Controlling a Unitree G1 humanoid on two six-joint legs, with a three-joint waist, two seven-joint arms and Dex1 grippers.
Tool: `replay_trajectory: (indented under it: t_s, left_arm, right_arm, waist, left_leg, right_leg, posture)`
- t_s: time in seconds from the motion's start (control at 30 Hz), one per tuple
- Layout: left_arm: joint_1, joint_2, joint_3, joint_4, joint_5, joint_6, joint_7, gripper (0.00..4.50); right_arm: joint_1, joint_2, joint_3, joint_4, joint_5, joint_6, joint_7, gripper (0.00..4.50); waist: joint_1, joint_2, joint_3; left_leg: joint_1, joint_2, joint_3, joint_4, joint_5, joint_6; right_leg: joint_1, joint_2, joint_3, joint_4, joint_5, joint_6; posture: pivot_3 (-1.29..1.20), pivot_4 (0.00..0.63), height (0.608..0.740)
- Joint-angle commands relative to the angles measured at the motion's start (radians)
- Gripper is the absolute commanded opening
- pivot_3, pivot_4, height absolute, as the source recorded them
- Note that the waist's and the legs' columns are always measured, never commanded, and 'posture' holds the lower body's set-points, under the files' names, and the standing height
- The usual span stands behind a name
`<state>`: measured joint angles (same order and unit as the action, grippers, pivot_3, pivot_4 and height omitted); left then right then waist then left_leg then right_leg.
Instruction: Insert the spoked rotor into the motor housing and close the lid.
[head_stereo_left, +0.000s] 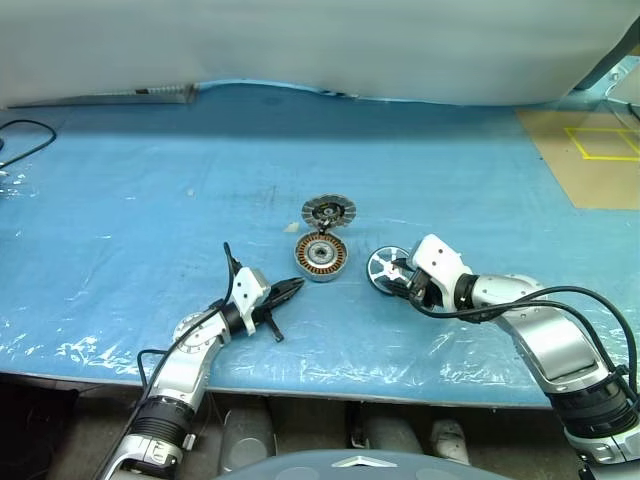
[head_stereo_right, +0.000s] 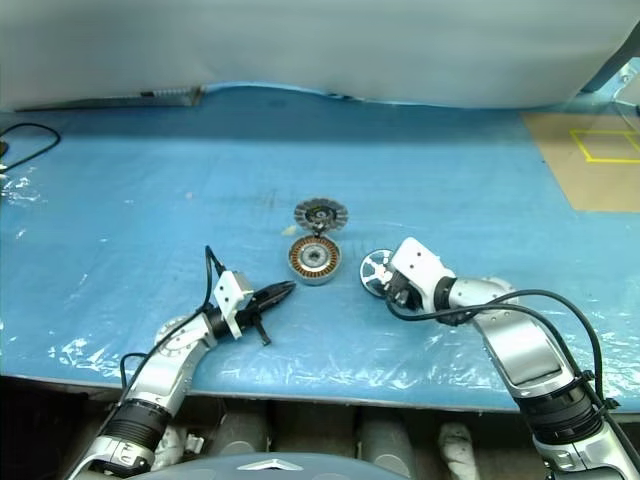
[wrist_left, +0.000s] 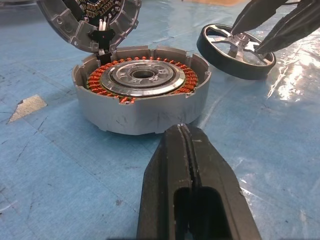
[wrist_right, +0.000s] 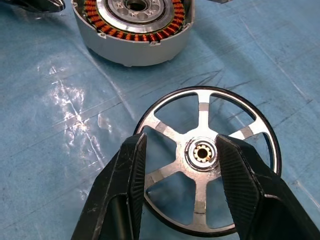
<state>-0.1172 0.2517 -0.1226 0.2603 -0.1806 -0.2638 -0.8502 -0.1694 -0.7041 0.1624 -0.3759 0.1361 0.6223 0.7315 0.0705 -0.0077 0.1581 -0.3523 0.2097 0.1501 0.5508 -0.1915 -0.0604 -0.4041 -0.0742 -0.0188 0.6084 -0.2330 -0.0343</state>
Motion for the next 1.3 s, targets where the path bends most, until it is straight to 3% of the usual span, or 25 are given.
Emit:
replay_trajectory:
  t_s: [0.03,0.3,0.43,0.9,1.3]
  left_arm:
    - [-0.006,-0.002,-0.002,-0.02,-0.014,-0.011,0.0,0.0]
    - [-0.007,-0.005,-0.003,-0.022,-0.013,-0.005,0.003,0.0]
    - [-0.013,-0.007,-0.003,-0.012,-0.013,-0.008,0.001,0.0]
    - [-0.022,-0.009,-0.002,0.011,-0.011,-0.022,-0.007,0.0]
    - [-0.021,-0.009,-0.001,0.012,-0.007,-0.026,-0.005,0.0]
  right_arm:
    - [-0.007,0.0,-0.001,-0.008,-0.022,-0.023,-0.014,2.27]
    - [-0.01,0.001,-0.016,-0.011,0.008,-0.008,0.006,2.27]
    - [-0.01,0.005,-0.026,-0.019,0.002,-0.014,-0.002,3.44]
    - [-0.033,0.042,-0.097,-0.03,0.087,0.056,-0.013,3.44]
    - [-0.027,0.034,-0.037,0.0,0.047,0.11,-0.033,3.44]
  waist:
    - [0.0,0.0,0.0]
    - [0.0,0.0,0.0]
    - [0.0,0.0,0.0]
    - [0.0,0.0,0.0]
    - [0.0,0.0,0.0]
  left_leg:
    - [0.0,0.0,0.0,0.0,0.0,0.0]
    - [0.0,0.0,0.0,0.0,0.0,0.0]
    - [0.0,0.0,0.0,0.0,0.0,0.0]
    - [0.0,0.0,0.0,0.0,0.0,0.0]
    - [0.0,0.0,0.0,0.0,0.0,0.0]
  right_leg:
    - [0.0,0.0,0.0,0.0,0.0,0.0]
    - [0.0,0.0,0.0,0.0,0.0,0.0]
    - [0.0,0.0,0.0,0.0,0.0,0.0]
    - [0.0,0.0,0.0,0.0,0.0,0.0]
    - [0.0,0.0,0.0,0.0,0.0,0.0]
  posture:
    - [0.0,0.15,0.74]
    - [0.0,0.15,0.74]
    - [0.0,0.15,0.74]
    - [0.0,0.15,0.74]
    - [0.0,0.15,0.74]
